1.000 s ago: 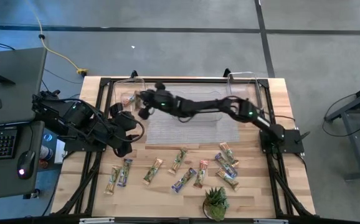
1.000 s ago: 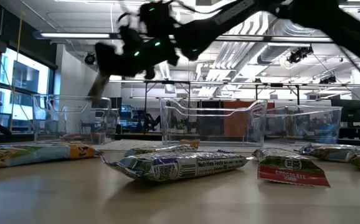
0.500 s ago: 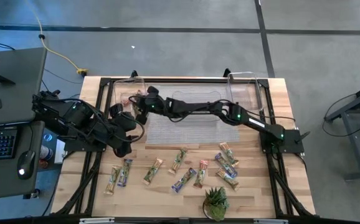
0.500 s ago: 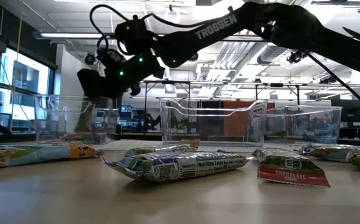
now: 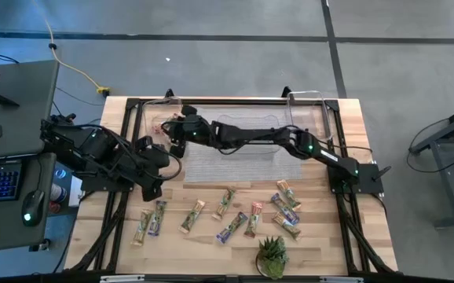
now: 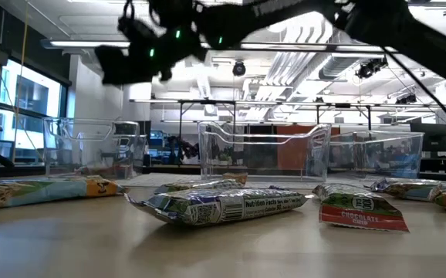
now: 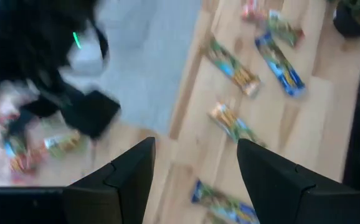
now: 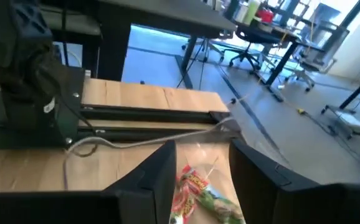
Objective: Pick and place Granola Bars by type
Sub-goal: Put the blue granola bar into the middle transparent bin
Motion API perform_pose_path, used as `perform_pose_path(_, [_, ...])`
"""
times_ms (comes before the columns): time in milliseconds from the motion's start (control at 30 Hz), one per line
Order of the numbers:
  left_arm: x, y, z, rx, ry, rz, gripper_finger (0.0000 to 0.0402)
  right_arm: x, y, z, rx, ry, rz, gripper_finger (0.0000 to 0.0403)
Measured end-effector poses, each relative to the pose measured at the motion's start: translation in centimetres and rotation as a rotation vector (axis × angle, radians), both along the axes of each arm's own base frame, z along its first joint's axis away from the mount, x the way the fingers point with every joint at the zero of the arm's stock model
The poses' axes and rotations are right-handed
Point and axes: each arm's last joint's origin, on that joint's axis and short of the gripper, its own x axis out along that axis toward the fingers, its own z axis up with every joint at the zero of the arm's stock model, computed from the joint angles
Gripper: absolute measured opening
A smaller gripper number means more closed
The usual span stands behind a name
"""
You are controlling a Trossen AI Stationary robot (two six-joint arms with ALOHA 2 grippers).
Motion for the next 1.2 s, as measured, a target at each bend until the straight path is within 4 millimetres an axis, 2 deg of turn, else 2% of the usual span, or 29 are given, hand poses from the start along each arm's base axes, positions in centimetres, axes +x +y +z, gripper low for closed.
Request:
perform_pose_path(100, [-0.2,-0.3,-0.8,-0.098,0.090,0.001,0.0220,-1.5,1.0,3.4,-0.041,0.048,-0.015,0.0131])
perform_pose_path(233, [0.0,-1.1,-3.3,-0.199,0.214,0.052,0.0220,-5.0,3.0,9.3,-0.117,0.125,-0.025,0.0131])
perform_pose_path(433, [0.5,-2.8,-9.0,-0.273,0.365,0.270,0.0220,-11.3,5.6,16.3,-0.084,0.180,-0.034,0.0131])
perform_pose_path(600, [0.5,-3.9,-14.2,-0.320,0.388,0.414,0.0220,-15.9,6.8,20.5,-0.029,0.147,-0.035,0.0130])
perform_pose_path(800, [0.5,-4.3,-19.7,-0.468,0.396,0.519,0.0220,-18.9,7.1,22.4,0.005,0.153,-0.039,0.0129])
perform_pose_path(900, [-0.1,-4.0,-21.9,-0.485,0.433,0.552,0.0220,-19.4,7.0,22.5,0.003,0.180,-0.045,0.0129])
perform_pose_path(1067, [-1.1,-3.4,-23.9,-0.477,0.477,0.622,0.0220,-19.4,6.9,21.7,0.000,0.247,-0.061,0.0129])
perform_pose_path(1200, [-1.1,-3.3,-24.7,-0.483,0.449,0.612,0.0220,-19.5,7.0,21.4,0.007,0.276,-0.053,0.0129])
